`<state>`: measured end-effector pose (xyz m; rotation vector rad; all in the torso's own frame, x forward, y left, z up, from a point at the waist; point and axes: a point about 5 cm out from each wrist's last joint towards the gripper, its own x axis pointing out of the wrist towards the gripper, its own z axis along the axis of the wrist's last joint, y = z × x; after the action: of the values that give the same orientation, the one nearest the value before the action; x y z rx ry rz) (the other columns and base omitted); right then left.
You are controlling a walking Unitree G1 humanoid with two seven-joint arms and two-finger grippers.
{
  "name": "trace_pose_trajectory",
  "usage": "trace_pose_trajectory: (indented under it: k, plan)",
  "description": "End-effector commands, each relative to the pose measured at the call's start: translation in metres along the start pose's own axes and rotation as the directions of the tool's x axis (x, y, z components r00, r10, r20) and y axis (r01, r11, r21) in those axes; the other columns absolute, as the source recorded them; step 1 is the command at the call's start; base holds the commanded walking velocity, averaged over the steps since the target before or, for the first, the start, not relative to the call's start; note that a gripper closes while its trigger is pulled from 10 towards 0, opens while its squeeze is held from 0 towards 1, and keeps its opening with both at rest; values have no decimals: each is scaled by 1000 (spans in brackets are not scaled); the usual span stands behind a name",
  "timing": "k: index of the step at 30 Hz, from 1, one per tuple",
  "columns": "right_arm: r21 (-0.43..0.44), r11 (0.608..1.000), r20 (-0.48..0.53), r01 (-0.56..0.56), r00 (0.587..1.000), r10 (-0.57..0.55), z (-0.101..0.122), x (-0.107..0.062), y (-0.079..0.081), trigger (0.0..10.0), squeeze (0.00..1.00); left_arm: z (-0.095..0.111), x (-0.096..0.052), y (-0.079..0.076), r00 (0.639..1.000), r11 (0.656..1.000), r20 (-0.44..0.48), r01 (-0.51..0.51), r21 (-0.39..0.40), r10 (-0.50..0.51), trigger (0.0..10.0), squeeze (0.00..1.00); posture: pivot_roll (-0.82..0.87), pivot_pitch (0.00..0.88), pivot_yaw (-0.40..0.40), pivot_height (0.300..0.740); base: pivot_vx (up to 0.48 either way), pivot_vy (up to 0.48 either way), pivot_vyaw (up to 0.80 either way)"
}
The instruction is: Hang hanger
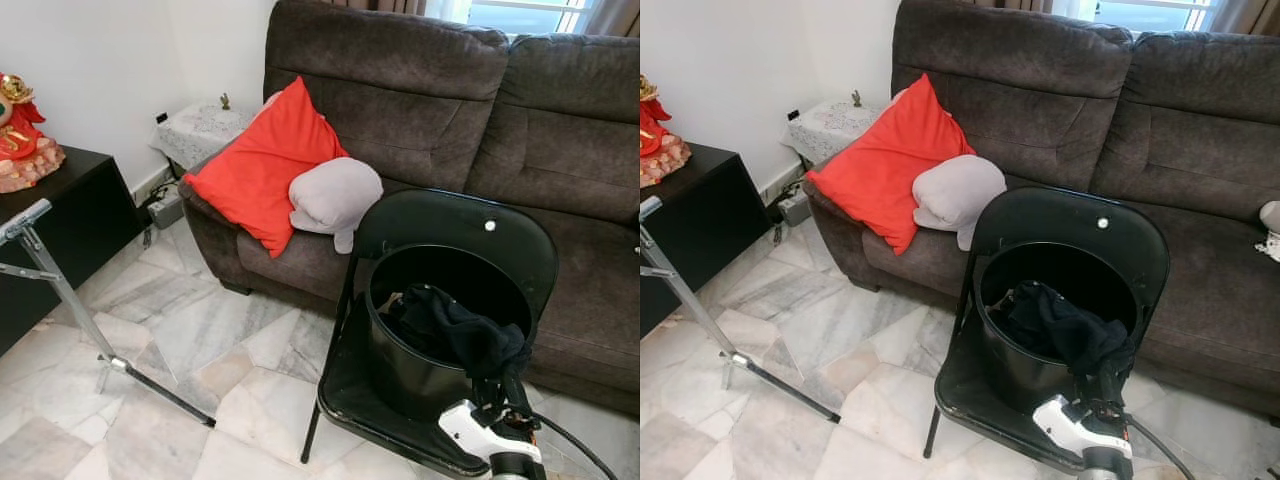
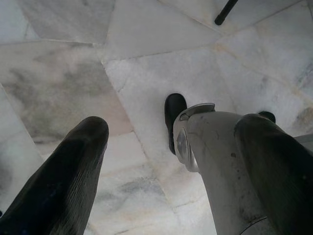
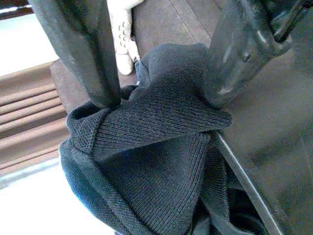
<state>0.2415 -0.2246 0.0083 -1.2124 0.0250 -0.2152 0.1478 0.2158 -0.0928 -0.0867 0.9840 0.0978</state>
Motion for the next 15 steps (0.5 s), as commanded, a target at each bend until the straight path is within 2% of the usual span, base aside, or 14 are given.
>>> trace_pose_trajectory:
  k: [1, 13, 15]
  plan:
    - [28, 1000, -3, -7, 1000, 7, 3, -1, 0, 0, 0, -7, -2, 5, 1000, 1000, -25, -15, 8, 15, 10000, 0, -3, 46, 25, 740, 0, 0, 0]
    - [72, 997, -28, -26, 999, 28, 2, 0, 0, 0, 0, -9, -3, 6, 999, 1000, -31, -17, 11, 17, 10000, 0, -3, 48, 26, 740, 0, 0, 0]
    - [105, 994, -56, -19, 998, 25, 1, 1, -1, 0, 0, -10, -3, 6, 999, 1000, -33, -18, 11, 18, 10000, 0, -3, 48, 26, 740, 0, 0, 0]
